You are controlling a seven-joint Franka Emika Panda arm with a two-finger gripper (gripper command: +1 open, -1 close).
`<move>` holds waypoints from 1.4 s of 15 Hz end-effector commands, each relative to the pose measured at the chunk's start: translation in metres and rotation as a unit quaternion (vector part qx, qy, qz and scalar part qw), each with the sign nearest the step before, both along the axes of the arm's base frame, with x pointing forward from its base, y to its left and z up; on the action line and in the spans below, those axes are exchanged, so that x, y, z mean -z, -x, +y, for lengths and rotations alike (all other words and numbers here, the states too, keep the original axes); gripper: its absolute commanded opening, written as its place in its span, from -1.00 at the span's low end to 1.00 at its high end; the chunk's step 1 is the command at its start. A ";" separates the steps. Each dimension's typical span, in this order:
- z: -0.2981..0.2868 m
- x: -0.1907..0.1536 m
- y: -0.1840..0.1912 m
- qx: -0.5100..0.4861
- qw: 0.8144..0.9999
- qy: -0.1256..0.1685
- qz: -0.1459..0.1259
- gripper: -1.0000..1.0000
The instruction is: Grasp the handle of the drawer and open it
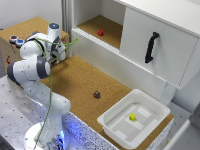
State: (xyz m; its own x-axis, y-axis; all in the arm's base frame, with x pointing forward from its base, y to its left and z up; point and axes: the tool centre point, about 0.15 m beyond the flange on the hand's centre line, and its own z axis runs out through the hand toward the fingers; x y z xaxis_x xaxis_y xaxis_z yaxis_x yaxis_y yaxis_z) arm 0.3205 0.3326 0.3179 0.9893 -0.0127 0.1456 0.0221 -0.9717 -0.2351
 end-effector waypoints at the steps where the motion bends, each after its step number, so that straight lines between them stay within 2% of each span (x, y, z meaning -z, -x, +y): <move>1: 0.021 0.020 -0.038 -0.052 0.998 -0.023 0.030 1.00; 4: 0.028 0.024 -0.043 -0.054 0.997 -0.042 0.032 1.00; 5: 0.029 0.026 -0.042 -0.042 0.997 -0.059 0.026 -1.00; 9: 0.030 0.027 -0.036 -0.035 0.996 -0.082 0.014 -1.00; 18: 0.027 0.021 -0.039 -0.042 0.995 -0.090 0.001 -1.00; 21: 0.010 0.025 -0.038 -0.028 0.992 -0.120 -0.002 -1.00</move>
State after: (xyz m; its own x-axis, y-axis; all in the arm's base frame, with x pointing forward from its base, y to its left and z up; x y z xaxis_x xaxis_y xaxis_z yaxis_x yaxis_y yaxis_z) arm 0.3524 0.3536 0.3069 0.9893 0.0228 0.1441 0.0727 -0.9333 -0.3518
